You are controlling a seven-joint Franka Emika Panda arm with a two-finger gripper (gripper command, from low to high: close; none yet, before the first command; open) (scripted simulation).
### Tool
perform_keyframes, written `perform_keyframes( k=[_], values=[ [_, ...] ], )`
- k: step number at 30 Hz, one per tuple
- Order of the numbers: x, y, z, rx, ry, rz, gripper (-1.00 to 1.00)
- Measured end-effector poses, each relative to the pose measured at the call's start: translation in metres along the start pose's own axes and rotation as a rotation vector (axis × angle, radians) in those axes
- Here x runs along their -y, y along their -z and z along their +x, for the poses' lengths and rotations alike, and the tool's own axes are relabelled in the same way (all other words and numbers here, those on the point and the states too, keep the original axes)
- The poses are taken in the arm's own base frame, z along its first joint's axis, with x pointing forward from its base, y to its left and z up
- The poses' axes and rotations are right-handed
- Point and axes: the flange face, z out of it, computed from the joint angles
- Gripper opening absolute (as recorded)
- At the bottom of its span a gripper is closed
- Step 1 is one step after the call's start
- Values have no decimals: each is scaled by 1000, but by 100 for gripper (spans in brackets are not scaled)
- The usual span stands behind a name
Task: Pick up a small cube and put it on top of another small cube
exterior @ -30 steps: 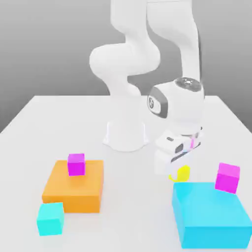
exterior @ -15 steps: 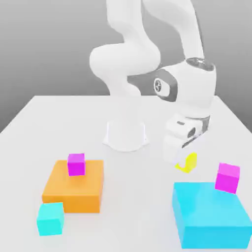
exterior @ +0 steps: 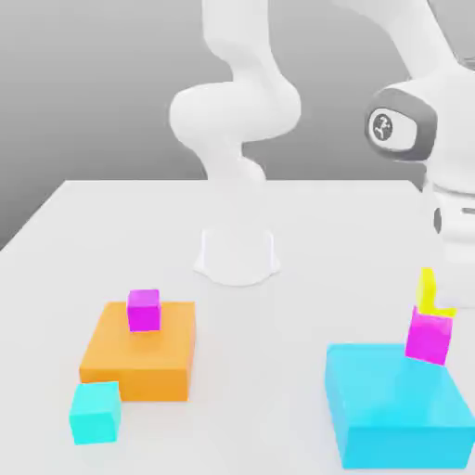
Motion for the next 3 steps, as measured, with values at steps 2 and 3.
perform_keyframes(
  k=[2, 3],
  values=[
    [0, 0, 0, 0, 0, 0, 100],
    [0, 0, 0, 0, 0, 0, 100]
  ],
)
